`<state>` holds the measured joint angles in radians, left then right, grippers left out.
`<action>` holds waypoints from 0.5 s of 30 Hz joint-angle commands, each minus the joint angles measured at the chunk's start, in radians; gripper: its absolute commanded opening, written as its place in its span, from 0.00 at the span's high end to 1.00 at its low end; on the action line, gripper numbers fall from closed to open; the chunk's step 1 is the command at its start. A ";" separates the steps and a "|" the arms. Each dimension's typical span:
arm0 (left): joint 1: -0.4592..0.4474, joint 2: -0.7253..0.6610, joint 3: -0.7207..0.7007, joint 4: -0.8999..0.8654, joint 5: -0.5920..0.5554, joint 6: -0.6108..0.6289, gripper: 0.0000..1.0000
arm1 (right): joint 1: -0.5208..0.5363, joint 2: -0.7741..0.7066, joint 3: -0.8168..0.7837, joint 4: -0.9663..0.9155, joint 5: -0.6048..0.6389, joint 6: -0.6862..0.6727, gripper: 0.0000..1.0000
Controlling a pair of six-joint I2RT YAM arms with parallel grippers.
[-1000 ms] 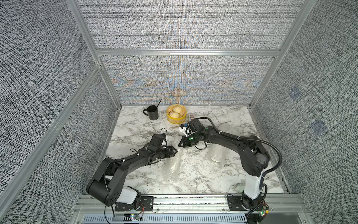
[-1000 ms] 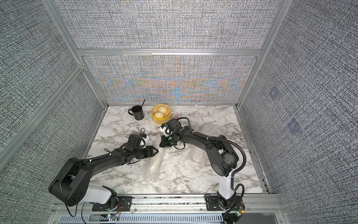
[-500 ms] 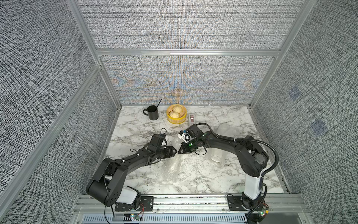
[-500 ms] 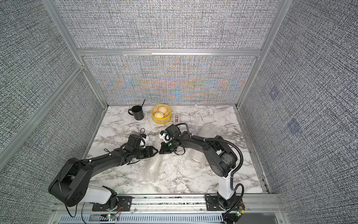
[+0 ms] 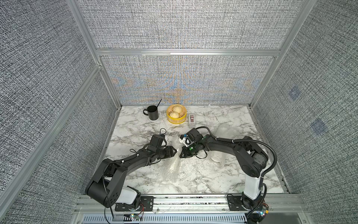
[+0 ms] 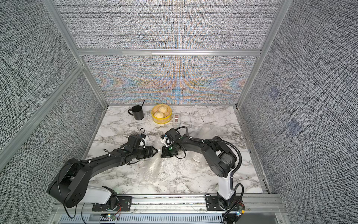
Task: Wrap vases in bubble wrap
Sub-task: Stick the tape on the bubble wrap.
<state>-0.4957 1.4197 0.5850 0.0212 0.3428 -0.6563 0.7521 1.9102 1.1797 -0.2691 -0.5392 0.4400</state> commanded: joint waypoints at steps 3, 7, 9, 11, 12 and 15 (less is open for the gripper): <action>0.002 -0.004 -0.012 -0.079 -0.060 -0.033 0.37 | 0.001 -0.128 -0.052 0.023 -0.002 0.018 1.00; 0.001 0.001 -0.011 -0.069 -0.063 -0.045 0.37 | 0.020 -0.223 -0.110 0.064 -0.015 0.052 1.00; 0.000 0.005 -0.013 -0.069 -0.063 -0.045 0.37 | 0.056 -0.236 -0.123 0.114 -0.021 0.077 1.00; 0.000 0.008 -0.013 -0.069 -0.065 -0.049 0.37 | 0.102 -0.236 -0.131 0.183 -0.004 0.089 1.00; 0.000 0.008 -0.013 -0.067 -0.062 -0.049 0.37 | 0.123 -0.231 -0.128 0.211 0.005 0.088 1.00; 0.000 0.004 -0.020 -0.060 -0.063 -0.058 0.37 | 0.170 -0.229 -0.135 0.285 0.045 0.071 1.00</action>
<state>-0.4969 1.4193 0.5770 0.0334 0.3435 -0.7086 0.8982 1.6821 1.0504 -0.1020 -0.5293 0.5121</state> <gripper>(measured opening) 0.634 0.052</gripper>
